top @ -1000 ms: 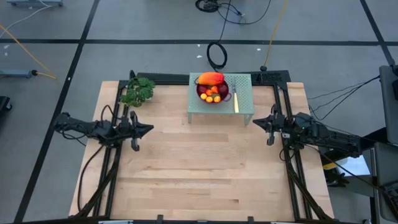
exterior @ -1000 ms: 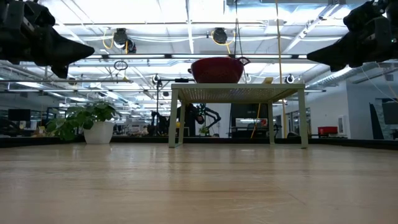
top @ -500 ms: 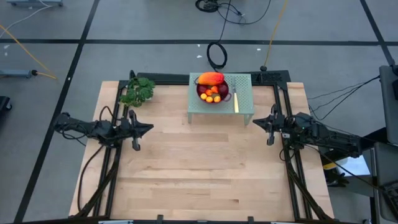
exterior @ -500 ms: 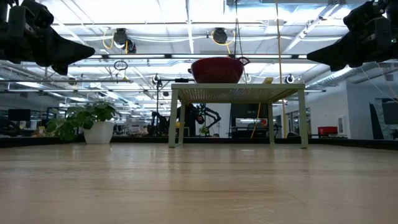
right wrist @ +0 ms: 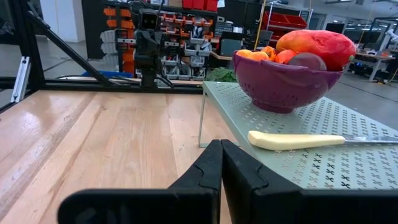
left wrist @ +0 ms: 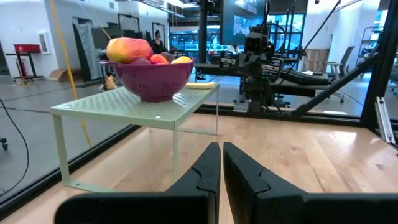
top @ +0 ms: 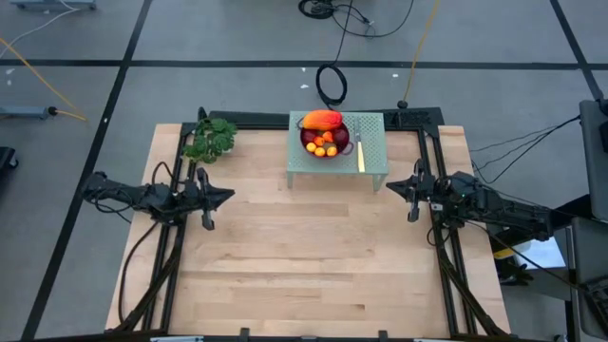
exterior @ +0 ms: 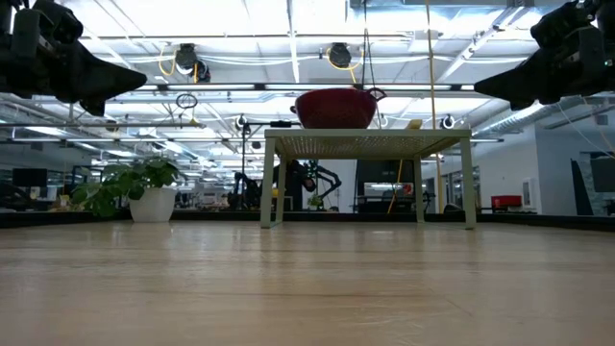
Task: Pick & Place Fruit
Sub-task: Return to home position
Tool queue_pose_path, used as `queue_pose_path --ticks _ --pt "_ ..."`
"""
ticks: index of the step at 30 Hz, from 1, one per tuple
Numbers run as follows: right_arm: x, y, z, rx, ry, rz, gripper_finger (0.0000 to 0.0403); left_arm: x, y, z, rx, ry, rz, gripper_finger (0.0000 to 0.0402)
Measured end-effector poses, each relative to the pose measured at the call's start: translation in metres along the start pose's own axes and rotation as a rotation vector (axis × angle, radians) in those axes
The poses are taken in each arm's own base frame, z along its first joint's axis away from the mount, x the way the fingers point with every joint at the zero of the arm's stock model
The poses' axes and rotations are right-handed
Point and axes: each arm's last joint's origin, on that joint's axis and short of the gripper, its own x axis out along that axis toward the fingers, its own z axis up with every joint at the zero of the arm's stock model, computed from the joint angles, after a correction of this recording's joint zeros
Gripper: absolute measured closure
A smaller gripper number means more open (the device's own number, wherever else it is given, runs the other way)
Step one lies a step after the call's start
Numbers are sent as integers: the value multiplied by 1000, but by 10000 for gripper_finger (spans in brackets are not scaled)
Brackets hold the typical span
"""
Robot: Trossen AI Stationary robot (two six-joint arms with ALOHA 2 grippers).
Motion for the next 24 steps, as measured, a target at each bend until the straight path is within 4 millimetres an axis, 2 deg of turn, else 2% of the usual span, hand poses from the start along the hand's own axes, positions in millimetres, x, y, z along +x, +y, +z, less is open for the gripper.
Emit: queue_pose_path --ticks 10,24 --pt "0 0 0 0 0 0 403 0 0 0 0 0 0 400" --pt "0 0 0 0 0 0 403 0 0 0 0 -1 0 376"
